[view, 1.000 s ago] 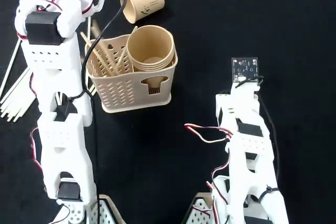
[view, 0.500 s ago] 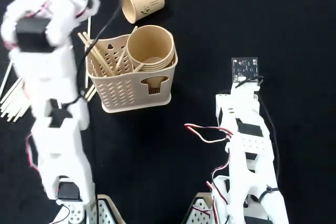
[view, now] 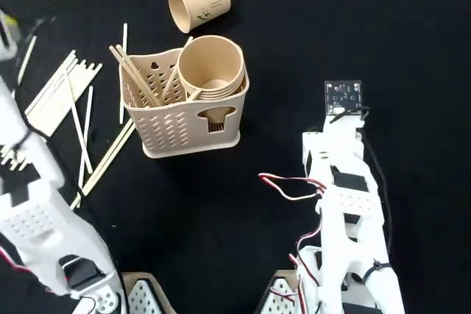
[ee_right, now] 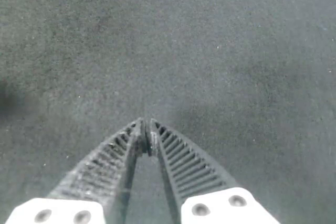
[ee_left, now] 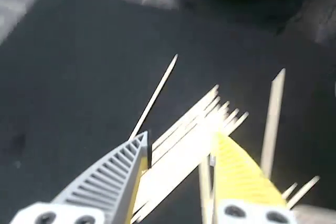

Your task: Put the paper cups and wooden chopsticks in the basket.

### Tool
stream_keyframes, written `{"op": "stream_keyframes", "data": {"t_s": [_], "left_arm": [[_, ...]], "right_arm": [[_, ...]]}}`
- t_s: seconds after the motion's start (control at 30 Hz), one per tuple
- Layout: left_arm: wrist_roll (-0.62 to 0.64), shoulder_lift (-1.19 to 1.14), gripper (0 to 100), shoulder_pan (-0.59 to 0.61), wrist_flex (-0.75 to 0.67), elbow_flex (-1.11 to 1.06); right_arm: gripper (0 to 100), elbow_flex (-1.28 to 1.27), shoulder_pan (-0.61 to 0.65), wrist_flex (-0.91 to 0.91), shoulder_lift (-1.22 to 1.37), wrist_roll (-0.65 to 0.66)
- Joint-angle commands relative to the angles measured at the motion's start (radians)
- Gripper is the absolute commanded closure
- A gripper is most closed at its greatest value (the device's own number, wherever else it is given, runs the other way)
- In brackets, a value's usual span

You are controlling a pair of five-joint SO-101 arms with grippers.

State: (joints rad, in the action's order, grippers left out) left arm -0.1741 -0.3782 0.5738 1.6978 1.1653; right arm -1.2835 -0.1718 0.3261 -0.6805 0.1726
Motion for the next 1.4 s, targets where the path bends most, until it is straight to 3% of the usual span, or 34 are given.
{"op": "stream_keyframes", "data": {"t_s": [0.0,0.23,0.4,1.07,1.3,1.37], "left_arm": [[-0.222,-0.074,80,0.059,-0.104,-0.188],[-0.416,-0.288,80,0.059,-0.255,-0.246],[-0.483,-0.431,80,0.059,-0.358,-0.246],[-0.496,-0.887,81,0.031,-0.394,-0.036],[-0.496,-0.974,98,0.041,-0.394,0.033],[-0.496,-0.979,96,0.047,-0.377,0.036]], "right_arm": [[98.6,0.010,0.011,-0.020,-0.030,0.009],[98.6,0.008,0.012,-0.020,-0.030,0.009],[98.6,0.008,0.012,-0.020,-0.030,0.009],[98.6,0.007,0.014,-0.020,-0.030,0.009],[98.6,0.008,0.012,-0.020,-0.030,0.009],[98.6,0.008,0.012,-0.020,-0.030,0.009]]}}
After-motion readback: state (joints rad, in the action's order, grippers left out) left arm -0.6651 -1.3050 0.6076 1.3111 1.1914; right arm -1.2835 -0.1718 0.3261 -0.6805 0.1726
